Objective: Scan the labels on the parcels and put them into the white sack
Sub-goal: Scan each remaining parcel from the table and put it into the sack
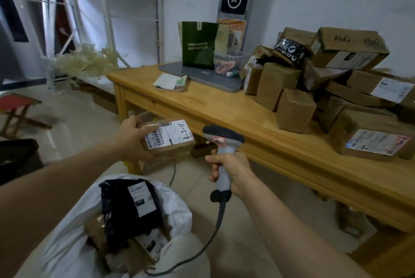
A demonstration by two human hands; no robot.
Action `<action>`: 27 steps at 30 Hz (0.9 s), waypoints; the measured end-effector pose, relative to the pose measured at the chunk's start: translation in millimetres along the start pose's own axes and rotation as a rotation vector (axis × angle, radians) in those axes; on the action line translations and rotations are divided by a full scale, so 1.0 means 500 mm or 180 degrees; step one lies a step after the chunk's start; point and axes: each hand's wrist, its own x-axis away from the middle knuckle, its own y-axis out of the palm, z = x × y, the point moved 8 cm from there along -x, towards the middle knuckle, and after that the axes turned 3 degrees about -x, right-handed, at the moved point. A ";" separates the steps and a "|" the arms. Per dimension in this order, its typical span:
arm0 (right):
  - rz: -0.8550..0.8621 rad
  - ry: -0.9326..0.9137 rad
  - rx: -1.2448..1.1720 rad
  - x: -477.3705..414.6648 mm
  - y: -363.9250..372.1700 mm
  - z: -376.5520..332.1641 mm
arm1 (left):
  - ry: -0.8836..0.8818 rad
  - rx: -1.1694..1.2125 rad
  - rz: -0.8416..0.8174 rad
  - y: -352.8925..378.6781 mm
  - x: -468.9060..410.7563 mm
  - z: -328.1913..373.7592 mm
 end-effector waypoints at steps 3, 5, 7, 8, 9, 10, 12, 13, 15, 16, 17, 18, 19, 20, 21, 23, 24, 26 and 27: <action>-0.0016 0.0201 -0.0054 -0.035 0.040 0.041 | -0.0457 0.0204 -0.0062 0.053 0.033 -0.089; -0.0005 0.0412 -0.0065 -0.053 0.058 0.082 | -0.0693 0.0339 -0.0127 0.095 0.053 -0.135; -0.0027 0.0665 -0.0072 -0.072 0.072 0.123 | -0.0888 0.0520 -0.0231 0.141 0.067 -0.168; -0.0051 0.0780 -0.0091 -0.083 0.081 0.141 | -0.0980 0.0608 -0.0293 0.163 0.072 -0.180; -0.0078 0.0885 -0.0112 -0.093 0.091 0.158 | -0.1061 0.0676 -0.0345 0.183 0.077 -0.191; -0.0098 0.0963 -0.0121 -0.107 0.103 0.172 | -0.1127 0.0726 -0.0377 0.199 0.079 -0.202; -0.0101 0.1084 -0.0067 -0.135 0.124 0.206 | -0.1192 0.0763 -0.0453 0.231 0.087 -0.216; -0.0096 0.1142 -0.0006 -0.150 0.132 0.226 | -0.1191 0.0761 -0.0485 0.248 0.091 -0.220; -0.0080 0.1263 0.0118 -0.183 0.148 0.267 | -0.1204 0.0785 -0.0544 0.282 0.092 -0.229; -0.0078 0.1300 0.0193 -0.202 0.154 0.283 | -0.1217 0.0786 -0.0569 0.296 0.089 -0.231; -0.0080 0.1331 0.0273 -0.221 0.158 0.298 | -0.1226 0.0775 -0.0587 0.309 0.082 -0.234; -0.0059 0.1367 0.0345 -0.241 0.160 0.314 | -0.1228 0.0765 -0.0605 0.321 0.075 -0.235; -0.0018 0.1416 0.0406 -0.260 0.159 0.331 | -0.1222 0.0759 -0.0618 0.334 0.066 -0.235; 0.0036 0.1468 0.0458 -0.278 0.157 0.348 | -0.1199 0.0752 -0.0614 0.345 0.057 -0.234; 0.0088 0.1520 0.0506 -0.296 0.155 0.364 | -0.1168 0.0741 -0.0616 0.356 0.048 -0.232; 0.0167 0.1604 0.0586 -0.334 0.154 0.391 | -0.1118 0.0681 -0.0707 0.382 0.028 -0.231; 0.0203 0.1631 0.0618 -0.355 0.152 0.402 | -0.1102 0.0629 -0.0788 0.395 0.019 -0.230; 0.0344 0.1659 0.0687 -0.398 0.141 0.421 | -0.1079 0.0520 -0.0928 0.420 0.000 -0.230; 0.0419 0.1658 0.0734 -0.418 0.134 0.432 | -0.1085 0.0502 -0.0993 0.435 -0.007 -0.229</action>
